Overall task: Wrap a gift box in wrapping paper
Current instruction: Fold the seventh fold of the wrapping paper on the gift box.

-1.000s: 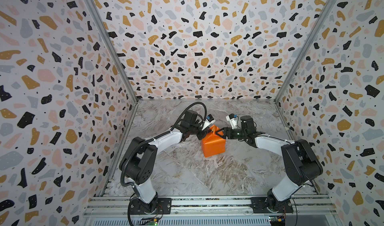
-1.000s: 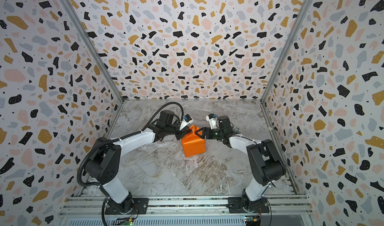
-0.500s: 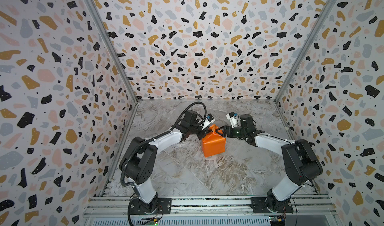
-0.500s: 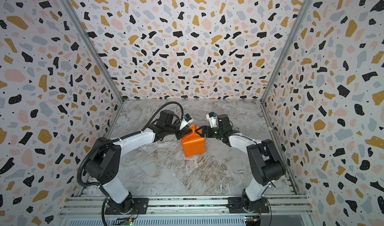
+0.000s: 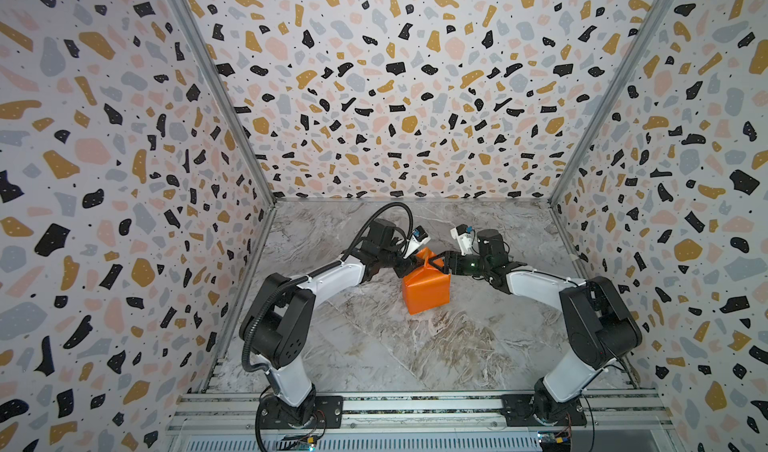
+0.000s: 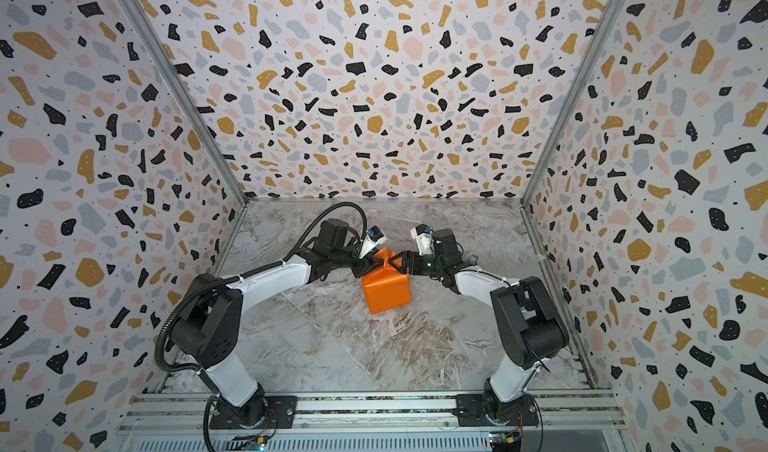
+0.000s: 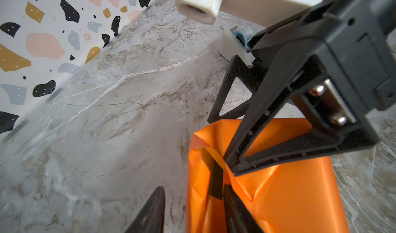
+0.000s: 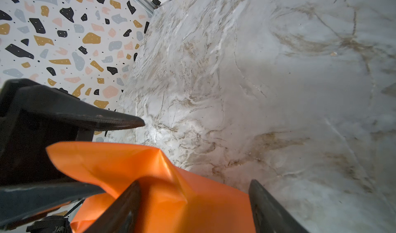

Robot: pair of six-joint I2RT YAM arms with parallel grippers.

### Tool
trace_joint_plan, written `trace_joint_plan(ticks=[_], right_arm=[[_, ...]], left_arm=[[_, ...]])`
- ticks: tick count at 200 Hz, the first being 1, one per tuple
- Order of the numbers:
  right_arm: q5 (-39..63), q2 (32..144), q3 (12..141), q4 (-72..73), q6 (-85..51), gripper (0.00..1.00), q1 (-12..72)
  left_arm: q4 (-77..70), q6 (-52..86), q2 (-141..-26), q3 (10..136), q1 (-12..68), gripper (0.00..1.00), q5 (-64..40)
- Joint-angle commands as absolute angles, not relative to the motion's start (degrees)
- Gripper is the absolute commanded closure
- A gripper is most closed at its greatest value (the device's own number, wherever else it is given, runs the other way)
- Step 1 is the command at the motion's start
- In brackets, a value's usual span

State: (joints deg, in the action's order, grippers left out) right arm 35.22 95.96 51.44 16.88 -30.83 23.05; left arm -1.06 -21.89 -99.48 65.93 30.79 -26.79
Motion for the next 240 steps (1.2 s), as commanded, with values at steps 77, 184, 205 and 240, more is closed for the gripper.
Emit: trace_joint_plan(ticks=[77,184,205,240], right_arm=[[34.3,95.2,48.3,18.0,-31.7,0.24,24.2],[33.8,95.2,48.2,17.3,-31.0,0.24,24.9],[33.6,94.9,47.9,17.3,-31.0,0.25,24.9],[33.4,94.6,47.4,17.4,-31.1,0.25,24.9]], left_arm=[[3.1,-22.9,-102.4,70.3,30.0,0.43,-30.1],[-5.2,-20.1,-94.6,63.0,28.4,0.31,-30.8],[-4.9,-19.3,-95.7,64.0,28.4,0.30,-31.2],[-5.0,-17.2,-98.2,66.3,28.7,0.32,-31.8]])
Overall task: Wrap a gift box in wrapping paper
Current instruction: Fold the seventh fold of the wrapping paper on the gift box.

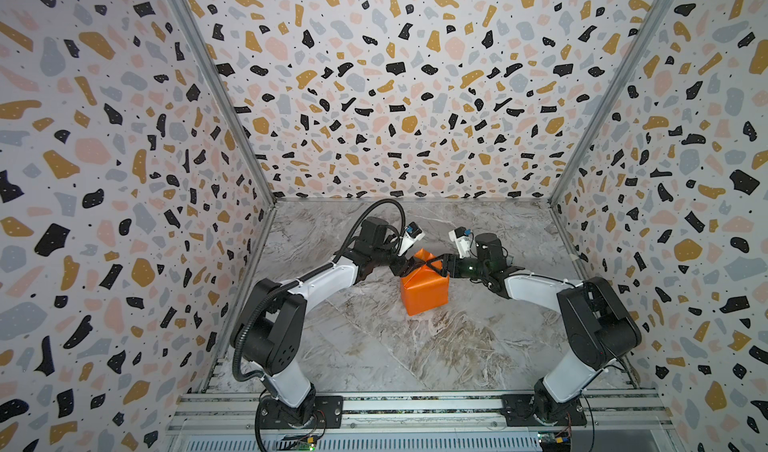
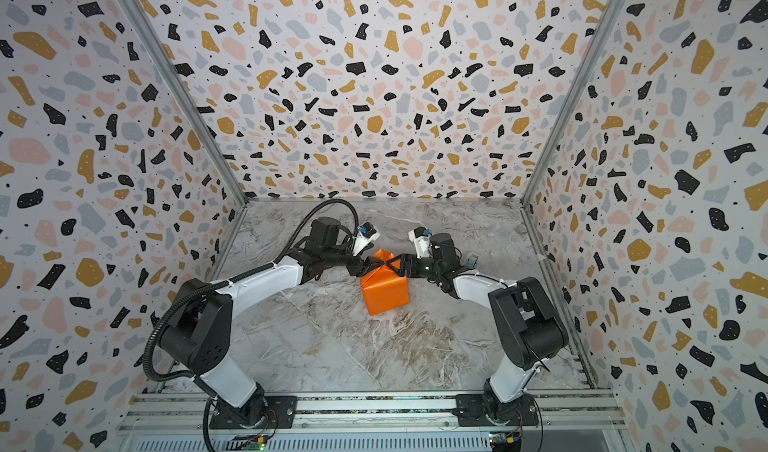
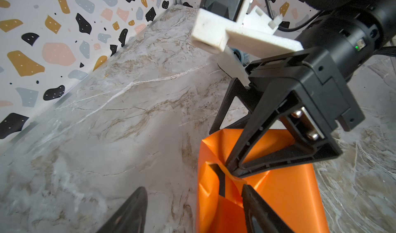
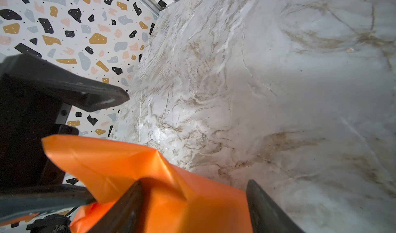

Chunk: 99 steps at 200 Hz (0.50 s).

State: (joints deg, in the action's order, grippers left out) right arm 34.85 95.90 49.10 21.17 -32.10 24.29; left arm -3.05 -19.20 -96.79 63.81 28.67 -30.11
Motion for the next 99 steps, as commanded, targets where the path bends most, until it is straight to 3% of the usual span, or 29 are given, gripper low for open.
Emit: trace_joint_plan(ticks=[1,38,99], right_arm=[[33.4,94.6,47.4,17.4,-31.1,0.25,24.9],[33.3,94.5,47.0,17.6,-31.1,0.25,24.9],[33.5,94.1,46.9,17.3,-30.6,0.25,24.9]], left_arm=[[-5.0,-17.2,-98.2,66.3,28.7,0.32,-31.8],[-4.7,-17.2,-99.9,67.3,29.3,0.39,-31.5],[-5.1,-16.8,-98.1,66.1,29.2,0.36,-31.0]])
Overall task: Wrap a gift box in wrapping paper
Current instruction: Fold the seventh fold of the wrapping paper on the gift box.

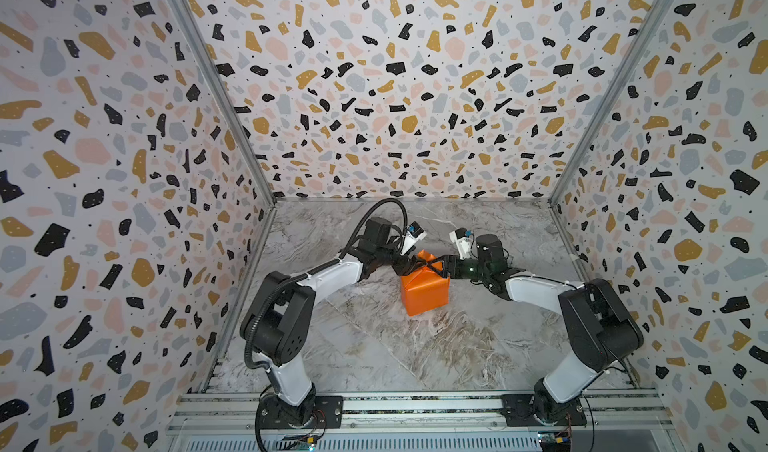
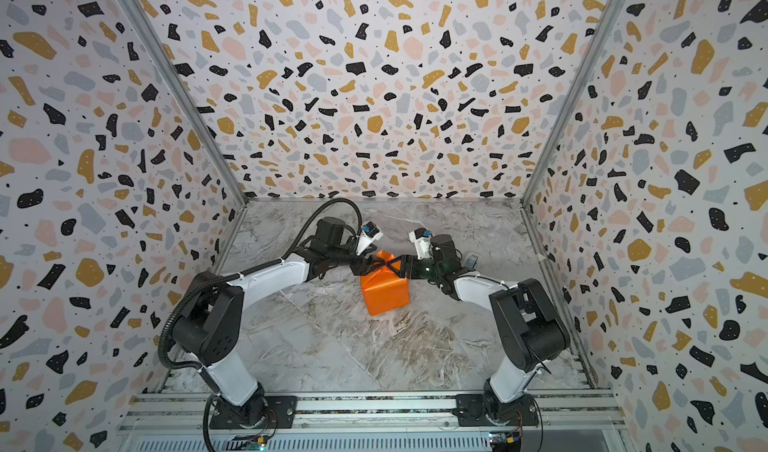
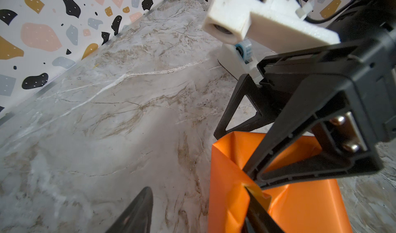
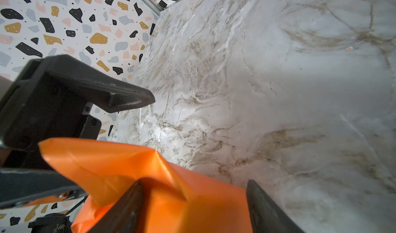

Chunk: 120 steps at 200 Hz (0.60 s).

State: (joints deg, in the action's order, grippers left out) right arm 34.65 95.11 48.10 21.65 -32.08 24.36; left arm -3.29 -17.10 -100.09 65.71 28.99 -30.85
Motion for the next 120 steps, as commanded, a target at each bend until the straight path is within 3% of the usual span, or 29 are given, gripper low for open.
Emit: trace_joint_plan(ticks=[1,120], right_arm=[[33.5,94.2,46.9,17.3,-30.6,0.25,24.9],[33.3,94.3,47.4,16.3,-30.2,0.25,24.9]], left_arm=[[-5.1,-16.9,-98.1,66.0,29.2,0.36,-30.9],[-10.3,-13.4,-87.4,55.4,27.4,0.31,-22.4]])
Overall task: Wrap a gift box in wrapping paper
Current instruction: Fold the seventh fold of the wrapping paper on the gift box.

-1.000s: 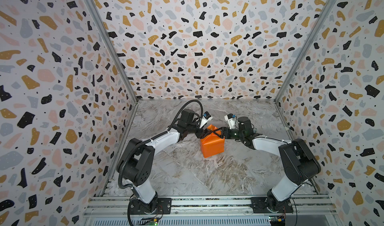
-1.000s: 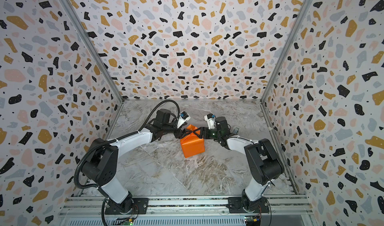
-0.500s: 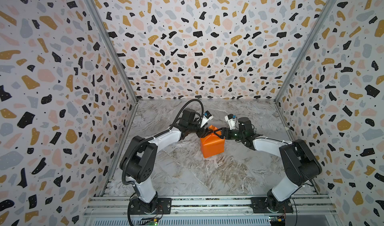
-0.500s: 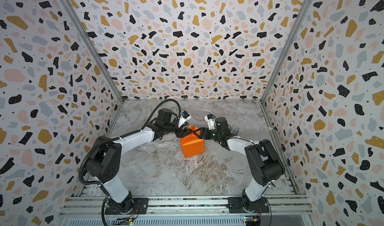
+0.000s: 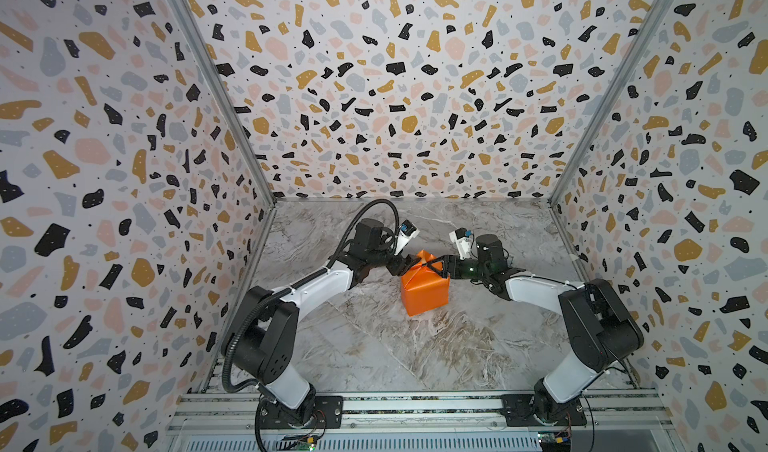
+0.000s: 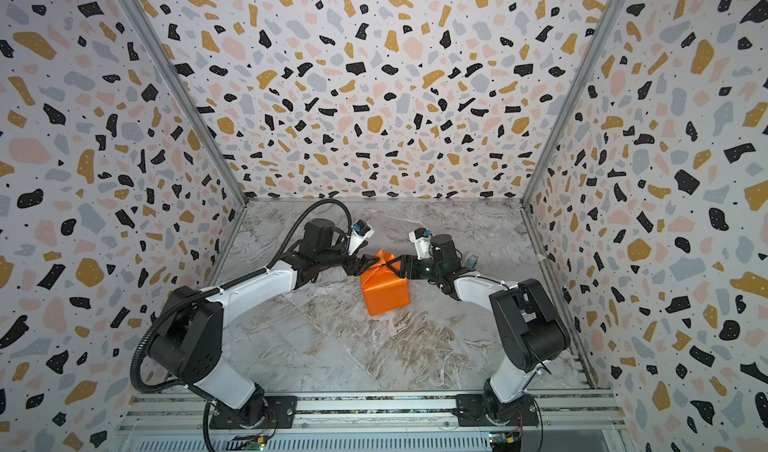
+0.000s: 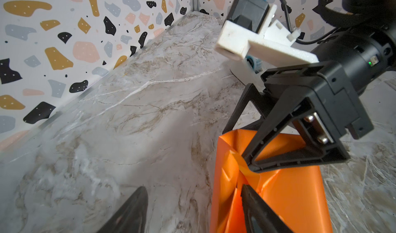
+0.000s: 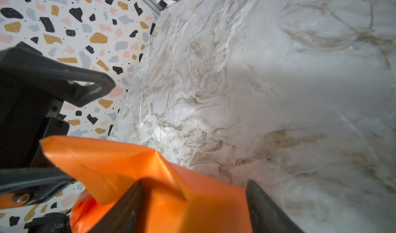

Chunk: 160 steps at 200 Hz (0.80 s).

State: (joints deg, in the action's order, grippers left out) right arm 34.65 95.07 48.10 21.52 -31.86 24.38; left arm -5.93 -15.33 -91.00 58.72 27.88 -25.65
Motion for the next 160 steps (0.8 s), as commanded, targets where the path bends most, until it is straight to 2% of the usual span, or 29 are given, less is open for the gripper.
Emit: trace_joint_plan(ticks=[1,25,90,160], right_arm=[[33.3,94.3,47.4,16.3,-30.2,0.25,24.9],[33.5,94.5,47.6,16.3,-30.2,0.25,24.9],[33.3,94.7,49.1,16.9,-31.9,0.24,25.0],[31.2,94.9,52.0,15.5,-32.2,0.14,25.8]], left_arm=[[-10.4,-13.4,-87.3,55.2,27.4,0.30,-22.2],[-11.3,-12.8,-86.0,52.7,27.2,0.30,-19.7],[-9.6,-13.7,-90.0,53.6,28.9,0.31,-21.1],[-8.8,-14.8,-90.9,53.2,29.1,0.31,-21.4]])
